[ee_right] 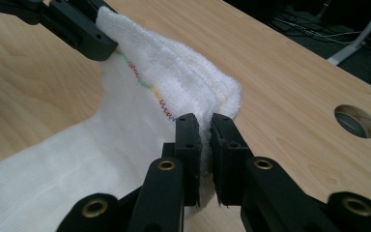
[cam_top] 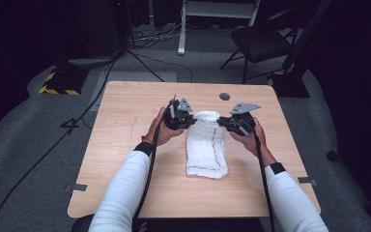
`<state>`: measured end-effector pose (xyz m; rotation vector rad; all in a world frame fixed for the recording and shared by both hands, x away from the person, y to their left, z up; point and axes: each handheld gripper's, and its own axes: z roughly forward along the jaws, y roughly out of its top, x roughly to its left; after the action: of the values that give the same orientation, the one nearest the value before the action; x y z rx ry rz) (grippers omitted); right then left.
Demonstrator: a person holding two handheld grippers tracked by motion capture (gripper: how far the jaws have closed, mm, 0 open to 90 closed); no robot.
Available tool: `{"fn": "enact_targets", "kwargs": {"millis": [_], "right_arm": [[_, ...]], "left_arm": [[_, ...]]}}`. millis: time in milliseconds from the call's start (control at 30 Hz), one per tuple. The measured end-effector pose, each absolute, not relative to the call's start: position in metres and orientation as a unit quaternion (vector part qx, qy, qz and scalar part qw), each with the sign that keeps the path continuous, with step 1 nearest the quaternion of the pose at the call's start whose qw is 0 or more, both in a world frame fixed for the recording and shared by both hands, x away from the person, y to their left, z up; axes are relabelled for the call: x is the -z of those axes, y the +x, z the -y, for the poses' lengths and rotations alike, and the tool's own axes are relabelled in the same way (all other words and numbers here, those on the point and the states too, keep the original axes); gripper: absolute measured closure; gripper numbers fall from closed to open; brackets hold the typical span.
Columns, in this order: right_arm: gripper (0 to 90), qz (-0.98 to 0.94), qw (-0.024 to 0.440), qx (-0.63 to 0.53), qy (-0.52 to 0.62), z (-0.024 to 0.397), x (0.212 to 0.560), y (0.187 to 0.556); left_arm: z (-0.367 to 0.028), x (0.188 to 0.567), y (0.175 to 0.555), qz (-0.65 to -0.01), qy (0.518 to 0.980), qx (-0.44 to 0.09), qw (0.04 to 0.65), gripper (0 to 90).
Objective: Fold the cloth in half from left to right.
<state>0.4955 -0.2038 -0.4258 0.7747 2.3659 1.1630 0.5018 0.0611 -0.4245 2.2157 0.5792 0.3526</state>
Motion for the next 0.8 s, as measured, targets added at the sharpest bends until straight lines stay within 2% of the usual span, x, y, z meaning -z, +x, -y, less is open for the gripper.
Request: {"fn": "enact_targets", "kwargs": {"millis": [333, 800], "right_arm": [[82.7, -0.858, 0.162, -0.426, 0.238, 0.207, 0.436, 0.463], [81.8, -0.877, 0.124, -0.421, 0.194, 0.217, 0.445, 0.417]], "left_arm": [[-0.07, 0.435, 0.471, -0.201, 0.882, -0.109, 0.413, 76.6], [-0.073, 0.448, 0.418, -0.156, 0.901, -0.086, 0.395, 76.4]]}}
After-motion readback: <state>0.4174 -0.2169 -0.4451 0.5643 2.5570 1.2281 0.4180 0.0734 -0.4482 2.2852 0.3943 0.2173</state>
